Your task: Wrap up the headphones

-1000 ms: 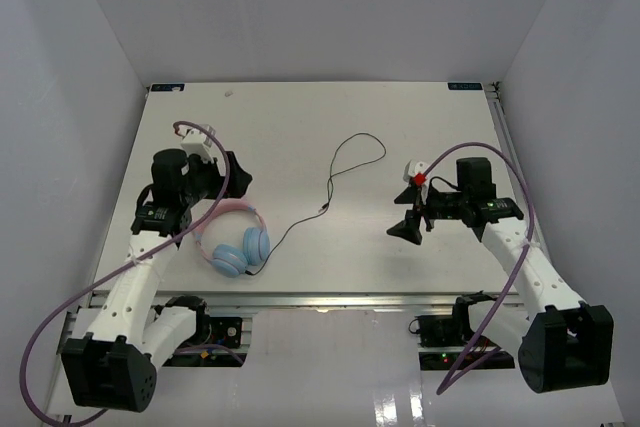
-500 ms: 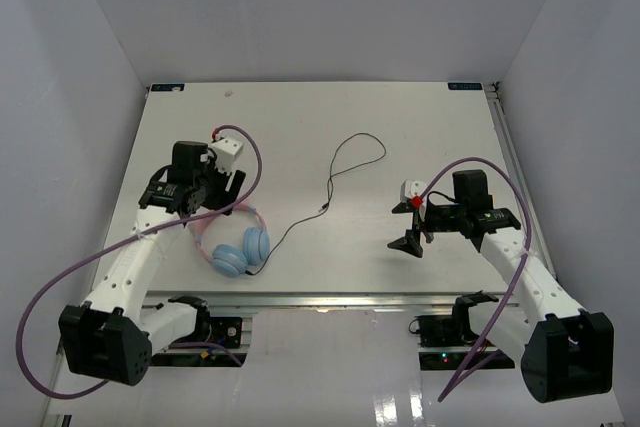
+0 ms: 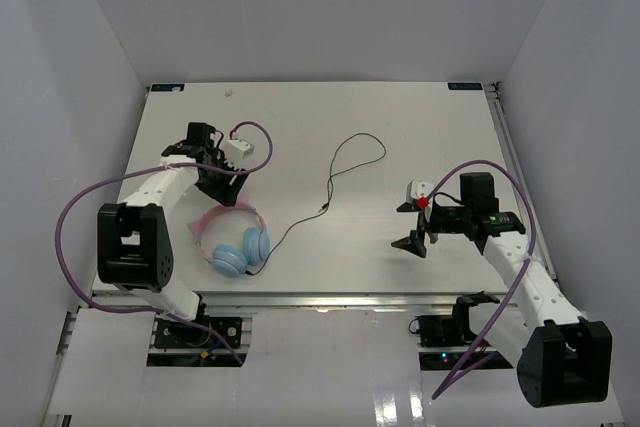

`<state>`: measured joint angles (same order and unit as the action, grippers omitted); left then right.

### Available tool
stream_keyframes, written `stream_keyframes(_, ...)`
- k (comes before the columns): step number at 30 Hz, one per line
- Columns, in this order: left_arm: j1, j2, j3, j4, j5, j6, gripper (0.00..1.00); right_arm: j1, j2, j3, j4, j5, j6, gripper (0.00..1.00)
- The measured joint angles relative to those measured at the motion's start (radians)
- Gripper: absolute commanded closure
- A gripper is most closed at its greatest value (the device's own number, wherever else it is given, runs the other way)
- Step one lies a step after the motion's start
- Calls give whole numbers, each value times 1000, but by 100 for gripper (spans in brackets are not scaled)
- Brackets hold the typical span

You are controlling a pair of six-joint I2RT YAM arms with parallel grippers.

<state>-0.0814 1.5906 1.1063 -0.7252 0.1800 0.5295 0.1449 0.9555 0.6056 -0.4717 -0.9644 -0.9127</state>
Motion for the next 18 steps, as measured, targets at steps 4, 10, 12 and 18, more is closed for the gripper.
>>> stream_keyframes(4,5,3,-5,4,-1,17,28,-5,-10,0,0,0,-8,7)
stream_keyframes(10,6,-18,-79,21,-4,42,30,-6,-13,0,-1,0,-13,7)
stream_keyframes(12,6,-44,-112,23,-3,59,31,-6,-12,0,-1,0,-14,7)
stream_keyframes(18,7,-53,-151,55,-21,90,42,-6,-12,0,-2,-4,-15,7)
